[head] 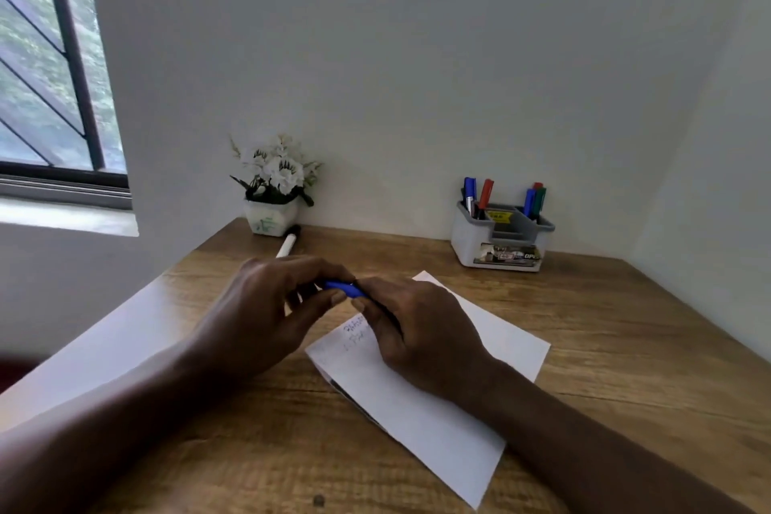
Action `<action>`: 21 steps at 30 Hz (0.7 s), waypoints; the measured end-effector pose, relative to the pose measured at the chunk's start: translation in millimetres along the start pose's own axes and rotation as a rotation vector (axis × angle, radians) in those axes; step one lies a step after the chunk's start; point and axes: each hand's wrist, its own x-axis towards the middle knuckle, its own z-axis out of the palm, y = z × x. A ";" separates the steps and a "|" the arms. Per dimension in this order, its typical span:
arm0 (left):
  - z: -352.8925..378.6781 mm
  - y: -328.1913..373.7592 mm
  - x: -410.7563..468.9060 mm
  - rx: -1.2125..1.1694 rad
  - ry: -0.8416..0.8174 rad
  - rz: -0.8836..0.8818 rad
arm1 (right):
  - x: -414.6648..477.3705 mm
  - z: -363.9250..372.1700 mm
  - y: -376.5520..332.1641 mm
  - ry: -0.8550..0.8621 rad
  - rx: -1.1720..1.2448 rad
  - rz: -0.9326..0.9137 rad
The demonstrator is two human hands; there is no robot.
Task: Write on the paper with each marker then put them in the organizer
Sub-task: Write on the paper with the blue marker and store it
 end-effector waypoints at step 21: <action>-4.9 -28.3 -1.5 0.010 0.156 -0.205 | 1.8 -27.8 28.8 0.189 0.146 0.253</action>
